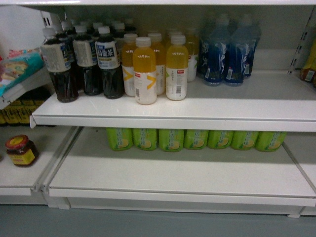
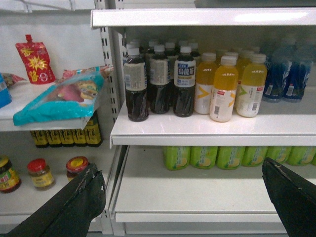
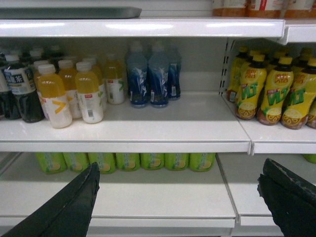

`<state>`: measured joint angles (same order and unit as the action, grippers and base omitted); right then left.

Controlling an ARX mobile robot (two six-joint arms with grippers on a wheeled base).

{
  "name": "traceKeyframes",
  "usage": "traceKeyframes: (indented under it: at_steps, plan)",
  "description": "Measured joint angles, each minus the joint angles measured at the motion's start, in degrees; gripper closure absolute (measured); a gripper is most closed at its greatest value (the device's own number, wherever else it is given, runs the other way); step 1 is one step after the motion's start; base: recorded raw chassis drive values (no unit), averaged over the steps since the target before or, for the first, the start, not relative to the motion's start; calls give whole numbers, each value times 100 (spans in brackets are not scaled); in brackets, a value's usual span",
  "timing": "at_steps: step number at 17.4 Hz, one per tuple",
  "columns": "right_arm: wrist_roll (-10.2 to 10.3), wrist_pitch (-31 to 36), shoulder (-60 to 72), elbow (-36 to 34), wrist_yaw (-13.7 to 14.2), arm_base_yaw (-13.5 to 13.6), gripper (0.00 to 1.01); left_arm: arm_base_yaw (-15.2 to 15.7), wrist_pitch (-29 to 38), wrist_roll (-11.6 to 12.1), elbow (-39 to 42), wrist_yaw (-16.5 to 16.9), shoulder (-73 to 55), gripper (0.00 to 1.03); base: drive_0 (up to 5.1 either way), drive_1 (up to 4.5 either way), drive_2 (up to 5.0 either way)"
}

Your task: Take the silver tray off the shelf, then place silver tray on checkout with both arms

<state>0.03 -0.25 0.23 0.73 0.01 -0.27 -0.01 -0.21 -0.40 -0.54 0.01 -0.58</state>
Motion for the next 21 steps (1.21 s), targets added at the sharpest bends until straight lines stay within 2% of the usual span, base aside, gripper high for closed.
traceKeyframes:
  at_steps: [21]
  plan:
    - [-7, 7, 2, 0, 0, 0, 3, 0, 7, 42, 0, -2, 0, 5, 0, 0, 0]
